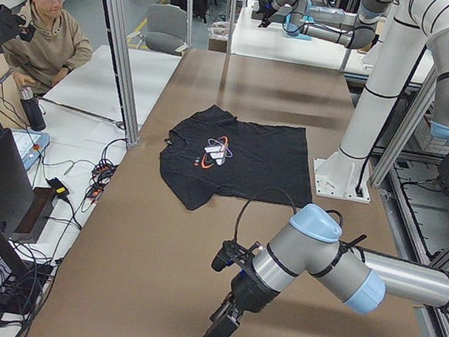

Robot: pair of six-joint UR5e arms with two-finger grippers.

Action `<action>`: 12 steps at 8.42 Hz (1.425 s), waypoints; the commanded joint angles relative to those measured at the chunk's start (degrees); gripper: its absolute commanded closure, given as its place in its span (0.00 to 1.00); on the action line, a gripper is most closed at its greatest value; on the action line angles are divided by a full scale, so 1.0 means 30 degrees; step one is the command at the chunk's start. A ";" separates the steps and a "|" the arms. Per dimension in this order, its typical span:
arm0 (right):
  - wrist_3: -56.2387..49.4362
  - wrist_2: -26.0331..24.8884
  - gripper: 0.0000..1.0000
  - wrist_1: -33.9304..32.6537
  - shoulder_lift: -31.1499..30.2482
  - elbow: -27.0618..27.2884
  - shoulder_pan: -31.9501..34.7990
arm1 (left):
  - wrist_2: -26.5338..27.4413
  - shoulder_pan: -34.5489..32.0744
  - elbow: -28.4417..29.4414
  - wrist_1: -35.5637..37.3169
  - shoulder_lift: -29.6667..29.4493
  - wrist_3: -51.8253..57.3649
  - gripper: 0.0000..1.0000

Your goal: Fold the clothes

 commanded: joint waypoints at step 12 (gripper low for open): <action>0.1985 0.1079 0.05 -0.0292 0.1301 0.0240 -0.1680 | -0.0431 -0.0044 0.0238 -0.0010 0.0178 -0.0307 0.01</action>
